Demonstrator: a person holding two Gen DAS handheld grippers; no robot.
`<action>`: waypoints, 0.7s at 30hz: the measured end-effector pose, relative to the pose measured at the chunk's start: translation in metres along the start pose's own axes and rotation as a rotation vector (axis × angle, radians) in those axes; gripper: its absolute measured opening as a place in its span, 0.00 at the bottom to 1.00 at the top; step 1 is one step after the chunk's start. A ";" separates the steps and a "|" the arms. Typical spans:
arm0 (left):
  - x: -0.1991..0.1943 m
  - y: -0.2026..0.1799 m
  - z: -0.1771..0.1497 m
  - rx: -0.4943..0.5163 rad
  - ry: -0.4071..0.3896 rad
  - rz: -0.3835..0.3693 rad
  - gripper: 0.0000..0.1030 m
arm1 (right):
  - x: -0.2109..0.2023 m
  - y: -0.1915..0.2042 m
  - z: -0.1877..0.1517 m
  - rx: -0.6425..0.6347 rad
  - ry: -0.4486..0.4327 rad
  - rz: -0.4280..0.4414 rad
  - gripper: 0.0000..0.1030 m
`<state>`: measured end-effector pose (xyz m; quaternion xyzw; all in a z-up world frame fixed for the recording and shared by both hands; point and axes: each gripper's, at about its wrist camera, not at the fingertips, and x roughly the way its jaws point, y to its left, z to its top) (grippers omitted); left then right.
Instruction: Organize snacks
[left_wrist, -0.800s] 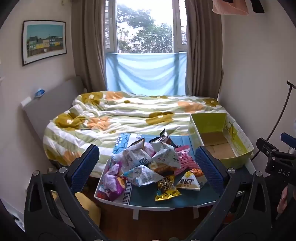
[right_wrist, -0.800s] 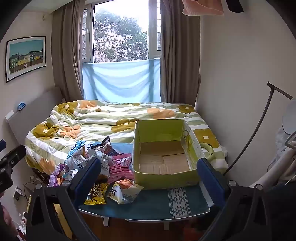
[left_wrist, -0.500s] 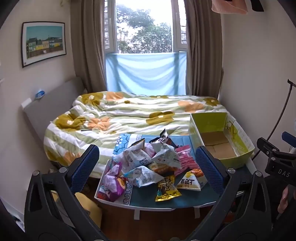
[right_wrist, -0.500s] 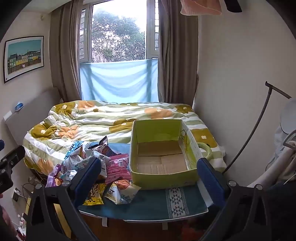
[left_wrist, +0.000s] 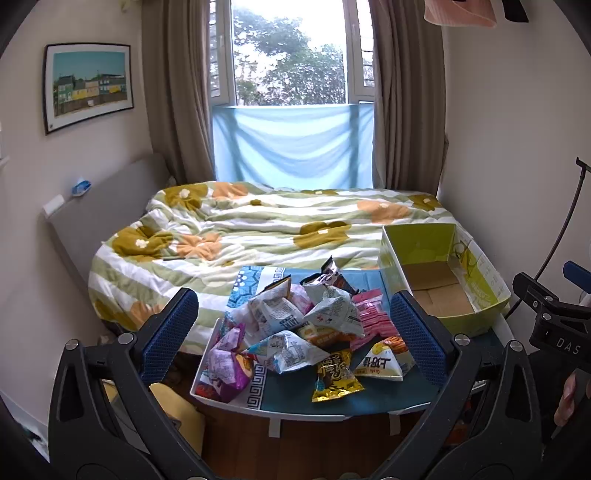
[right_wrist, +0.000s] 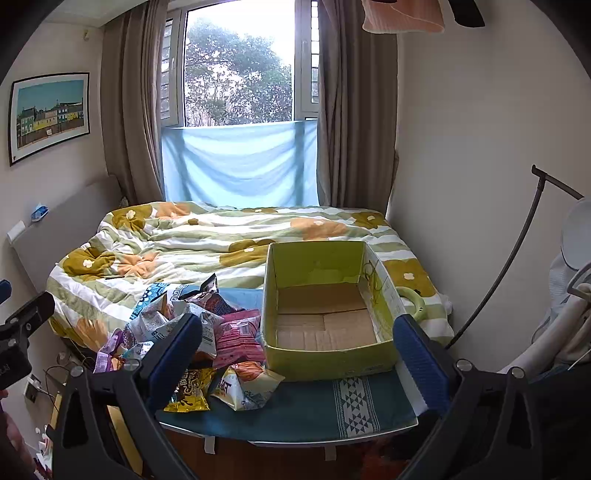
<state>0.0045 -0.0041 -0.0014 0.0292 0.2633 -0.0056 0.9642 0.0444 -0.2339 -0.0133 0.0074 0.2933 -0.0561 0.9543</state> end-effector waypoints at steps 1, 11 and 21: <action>0.000 0.001 0.000 -0.001 0.001 0.000 0.99 | 0.001 0.000 0.001 -0.001 0.001 0.002 1.00; 0.005 0.002 -0.001 -0.003 0.013 0.001 0.99 | -0.001 0.008 -0.003 -0.008 -0.004 0.011 1.00; 0.008 0.006 -0.001 -0.006 0.020 -0.004 0.99 | -0.001 0.014 -0.004 -0.011 0.000 0.016 1.00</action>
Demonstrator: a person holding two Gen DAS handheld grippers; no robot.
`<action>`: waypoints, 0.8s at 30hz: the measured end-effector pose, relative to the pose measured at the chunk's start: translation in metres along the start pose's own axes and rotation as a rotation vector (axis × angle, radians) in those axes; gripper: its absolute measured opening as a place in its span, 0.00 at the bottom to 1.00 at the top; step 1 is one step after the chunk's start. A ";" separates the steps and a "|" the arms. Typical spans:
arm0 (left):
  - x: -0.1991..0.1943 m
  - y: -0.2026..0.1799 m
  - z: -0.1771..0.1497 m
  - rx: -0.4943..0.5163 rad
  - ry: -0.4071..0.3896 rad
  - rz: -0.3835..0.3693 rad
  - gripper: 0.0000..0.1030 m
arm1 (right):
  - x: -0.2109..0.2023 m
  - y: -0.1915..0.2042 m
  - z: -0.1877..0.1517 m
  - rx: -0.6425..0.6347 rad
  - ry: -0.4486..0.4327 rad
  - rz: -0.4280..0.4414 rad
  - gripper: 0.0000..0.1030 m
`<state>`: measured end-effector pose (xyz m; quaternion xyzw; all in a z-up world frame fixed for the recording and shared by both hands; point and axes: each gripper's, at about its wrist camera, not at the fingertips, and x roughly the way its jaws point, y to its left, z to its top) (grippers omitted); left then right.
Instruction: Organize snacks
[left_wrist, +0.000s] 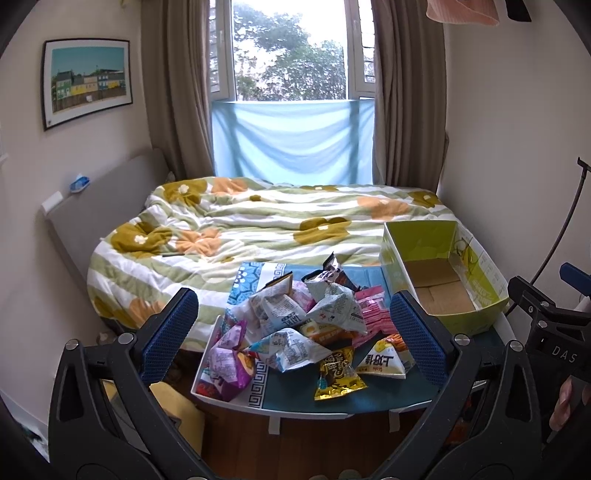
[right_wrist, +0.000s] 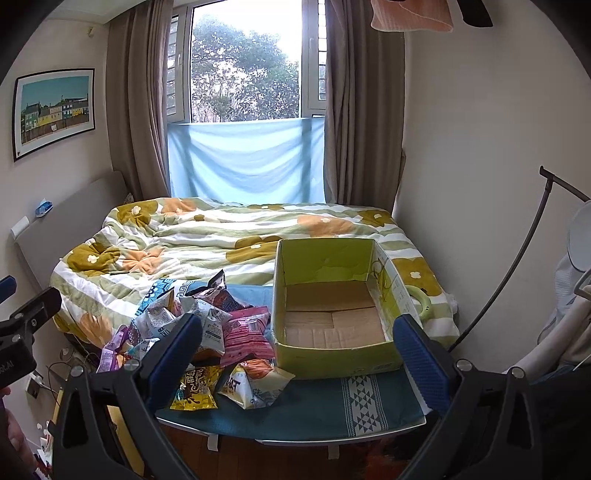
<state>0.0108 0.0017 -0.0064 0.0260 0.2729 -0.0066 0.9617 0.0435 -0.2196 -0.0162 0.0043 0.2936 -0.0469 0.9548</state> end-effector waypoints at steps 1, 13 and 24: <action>0.000 0.000 0.000 0.001 0.000 0.001 0.99 | 0.000 0.001 0.000 -0.001 0.001 0.001 1.00; 0.001 0.005 0.000 -0.003 0.003 0.000 0.99 | 0.001 0.007 0.001 -0.004 0.002 0.002 1.00; 0.003 0.010 0.000 -0.004 0.008 -0.001 0.99 | 0.001 0.008 0.002 -0.003 0.002 -0.001 1.00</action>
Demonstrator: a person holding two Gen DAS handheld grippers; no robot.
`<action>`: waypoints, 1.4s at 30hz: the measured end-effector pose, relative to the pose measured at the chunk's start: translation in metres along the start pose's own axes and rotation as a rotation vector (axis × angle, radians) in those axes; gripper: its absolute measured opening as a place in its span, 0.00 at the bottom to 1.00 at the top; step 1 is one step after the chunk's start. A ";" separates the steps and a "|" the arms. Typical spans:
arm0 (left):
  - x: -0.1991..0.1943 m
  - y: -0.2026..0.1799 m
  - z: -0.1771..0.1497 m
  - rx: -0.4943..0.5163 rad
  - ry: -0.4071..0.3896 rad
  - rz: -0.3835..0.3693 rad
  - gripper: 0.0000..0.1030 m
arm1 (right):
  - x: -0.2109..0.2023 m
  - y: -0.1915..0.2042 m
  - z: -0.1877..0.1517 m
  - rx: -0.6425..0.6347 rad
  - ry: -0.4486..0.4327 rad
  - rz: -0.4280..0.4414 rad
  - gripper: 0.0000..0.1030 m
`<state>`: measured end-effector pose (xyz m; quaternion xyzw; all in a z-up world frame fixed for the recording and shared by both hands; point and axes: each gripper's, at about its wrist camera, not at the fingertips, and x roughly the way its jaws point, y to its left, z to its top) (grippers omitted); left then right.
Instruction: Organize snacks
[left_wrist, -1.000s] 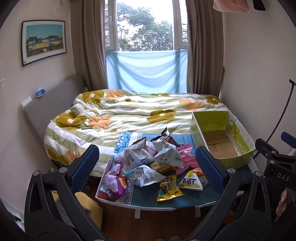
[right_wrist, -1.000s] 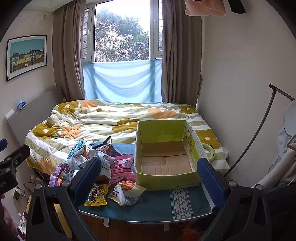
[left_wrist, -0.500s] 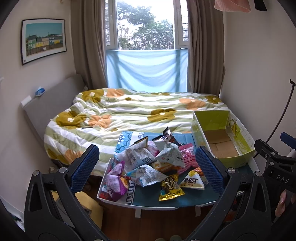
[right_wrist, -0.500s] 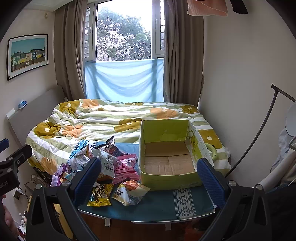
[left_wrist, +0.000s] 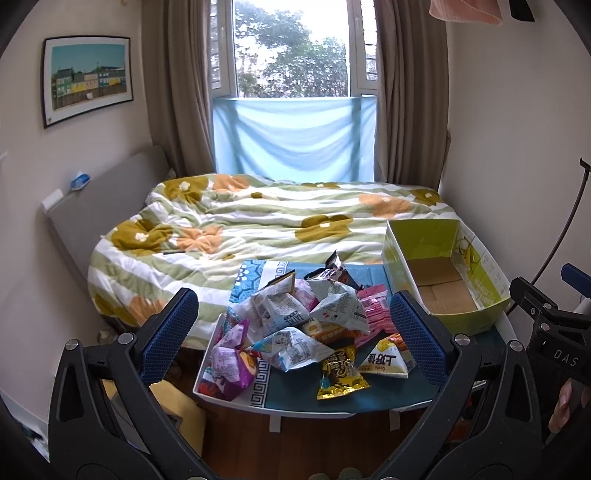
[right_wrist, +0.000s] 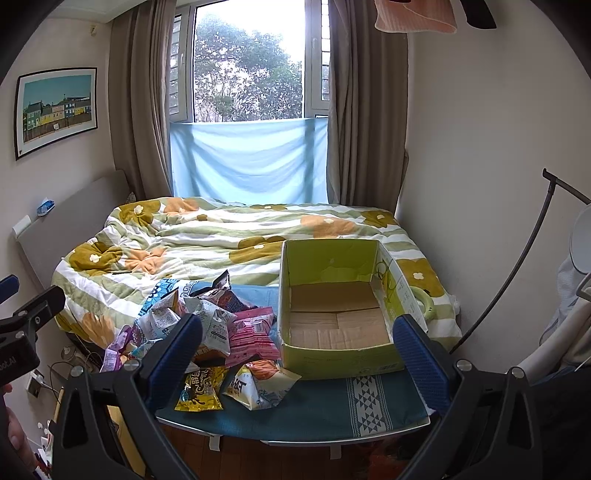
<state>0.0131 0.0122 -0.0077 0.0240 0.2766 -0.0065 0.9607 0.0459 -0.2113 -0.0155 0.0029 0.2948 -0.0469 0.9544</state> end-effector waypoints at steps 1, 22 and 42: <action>0.001 0.000 0.000 0.000 0.000 0.000 0.99 | 0.000 0.001 0.000 0.001 0.000 0.000 1.00; 0.014 -0.004 0.000 -0.002 0.030 0.015 0.99 | 0.004 0.001 0.001 0.000 0.005 0.006 1.00; 0.082 0.035 -0.050 -0.063 0.264 0.053 0.99 | 0.063 0.003 -0.028 -0.008 0.161 0.124 1.00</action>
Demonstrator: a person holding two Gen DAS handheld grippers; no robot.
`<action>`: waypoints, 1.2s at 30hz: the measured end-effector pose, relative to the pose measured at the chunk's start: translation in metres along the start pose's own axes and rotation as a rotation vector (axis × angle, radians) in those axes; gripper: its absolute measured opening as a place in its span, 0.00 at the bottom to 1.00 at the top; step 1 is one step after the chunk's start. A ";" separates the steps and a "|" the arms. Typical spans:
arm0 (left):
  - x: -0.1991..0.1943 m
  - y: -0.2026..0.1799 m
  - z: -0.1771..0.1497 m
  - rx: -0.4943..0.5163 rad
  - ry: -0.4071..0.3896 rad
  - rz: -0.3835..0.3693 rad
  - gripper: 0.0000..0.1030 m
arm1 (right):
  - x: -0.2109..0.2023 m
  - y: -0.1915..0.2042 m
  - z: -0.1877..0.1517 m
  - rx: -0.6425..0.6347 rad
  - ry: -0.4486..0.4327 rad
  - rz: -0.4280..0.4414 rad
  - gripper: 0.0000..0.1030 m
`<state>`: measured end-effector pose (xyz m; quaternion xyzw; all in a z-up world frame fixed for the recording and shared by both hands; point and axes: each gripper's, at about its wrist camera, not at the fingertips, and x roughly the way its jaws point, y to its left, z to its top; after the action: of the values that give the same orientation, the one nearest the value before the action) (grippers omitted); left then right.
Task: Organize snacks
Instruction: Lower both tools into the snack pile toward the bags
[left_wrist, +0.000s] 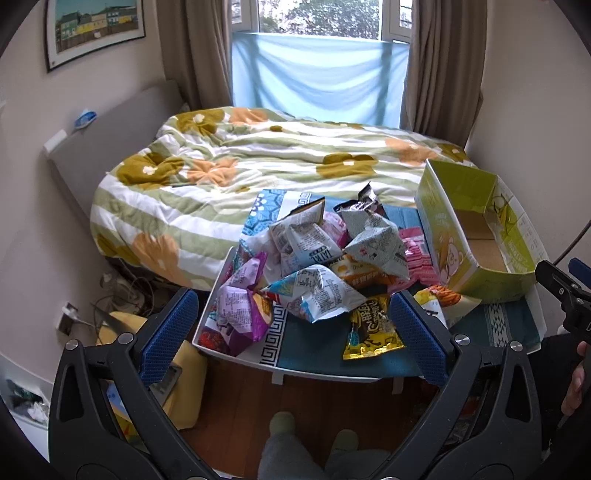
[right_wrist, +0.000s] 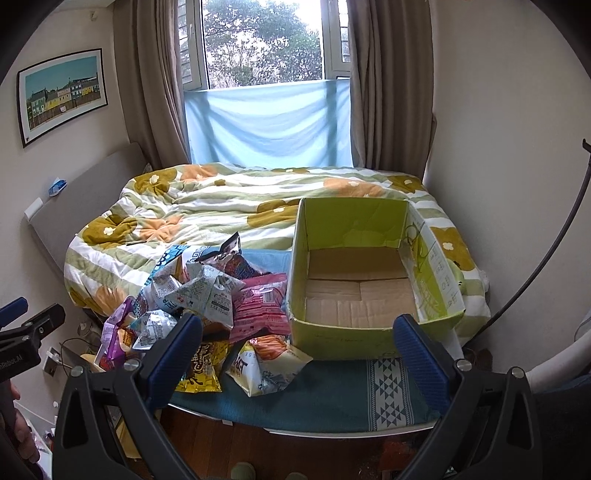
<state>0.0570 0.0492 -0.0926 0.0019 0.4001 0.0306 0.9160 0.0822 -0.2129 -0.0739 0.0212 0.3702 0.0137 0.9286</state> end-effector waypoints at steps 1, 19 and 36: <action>0.008 0.002 -0.001 0.012 0.011 -0.002 0.99 | 0.005 0.004 -0.003 -0.001 0.010 0.008 1.00; 0.173 0.063 -0.021 0.137 0.271 -0.106 0.99 | 0.135 0.130 -0.019 -0.040 0.213 0.143 1.00; 0.220 0.072 -0.034 0.230 0.331 -0.131 0.72 | 0.225 0.177 -0.036 -0.147 0.421 0.277 1.00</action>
<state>0.1772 0.1328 -0.2754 0.0754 0.5454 -0.0752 0.8314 0.2195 -0.0256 -0.2457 0.0009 0.5468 0.1717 0.8195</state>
